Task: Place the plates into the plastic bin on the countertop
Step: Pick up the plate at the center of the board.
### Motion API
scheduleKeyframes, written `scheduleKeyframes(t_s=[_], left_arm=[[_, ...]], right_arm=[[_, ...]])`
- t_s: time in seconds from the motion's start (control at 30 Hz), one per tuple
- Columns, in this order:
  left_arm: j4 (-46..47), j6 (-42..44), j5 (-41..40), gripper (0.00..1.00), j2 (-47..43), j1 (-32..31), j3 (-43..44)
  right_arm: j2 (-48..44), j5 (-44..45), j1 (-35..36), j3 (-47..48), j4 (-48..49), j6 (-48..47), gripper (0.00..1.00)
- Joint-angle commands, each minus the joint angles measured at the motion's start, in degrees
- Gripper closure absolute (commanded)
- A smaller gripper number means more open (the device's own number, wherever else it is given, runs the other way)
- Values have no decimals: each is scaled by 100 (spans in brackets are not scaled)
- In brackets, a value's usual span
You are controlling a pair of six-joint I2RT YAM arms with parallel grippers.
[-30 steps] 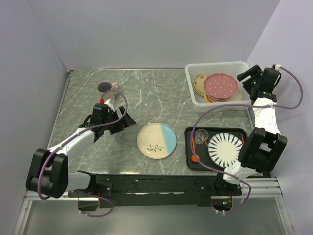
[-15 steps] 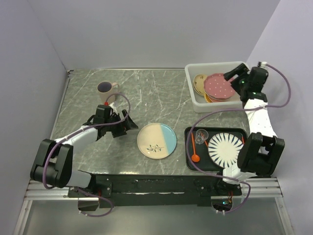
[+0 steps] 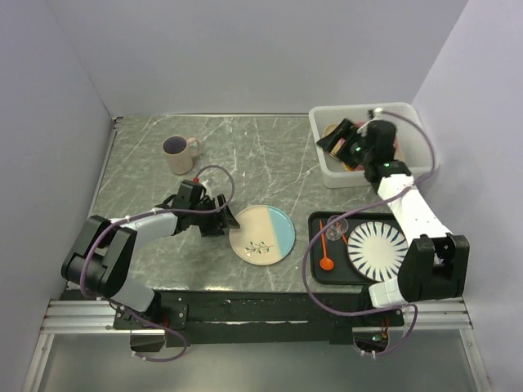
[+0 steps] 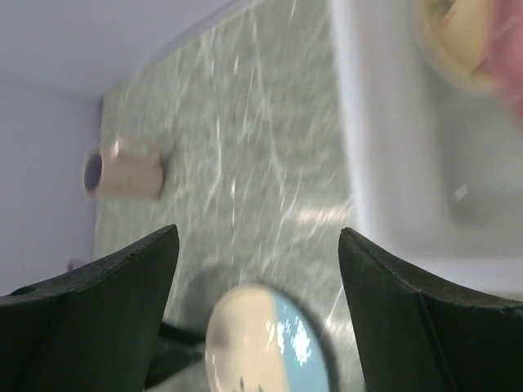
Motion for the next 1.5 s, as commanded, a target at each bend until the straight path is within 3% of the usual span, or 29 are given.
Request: scheduleKeyframes(t_s=[0.0, 0.1, 0.27, 0.4, 0.8, 1.27, 1.47], left_arm=[[2, 70, -272, 37, 298, -215, 148], [-68, 52, -526, 51, 457, -329, 218], [-253, 52, -1070, 64, 756, -601, 421], [-174, -27, -1239, 99, 1229, -637, 578], [-217, -168, -1546, 99, 1626, -602, 877], [-341, -54, -1275, 99, 1284, 487, 685], [-323, -10, -1204, 99, 1196, 655, 500]], right_arm=[[-79, -351, 608, -359, -34, 57, 15], [-62, -448, 925, -675, 106, 171, 15], [236, -510, 1408, -817, 124, 180, 15], [430, -580, 1672, -852, 185, 232, 15], [668, -546, 1831, -720, 11, 128, 14], [1476, -325, 1822, -562, -60, -233, 14], [1784, -404, 1813, -553, 10, -260, 14]])
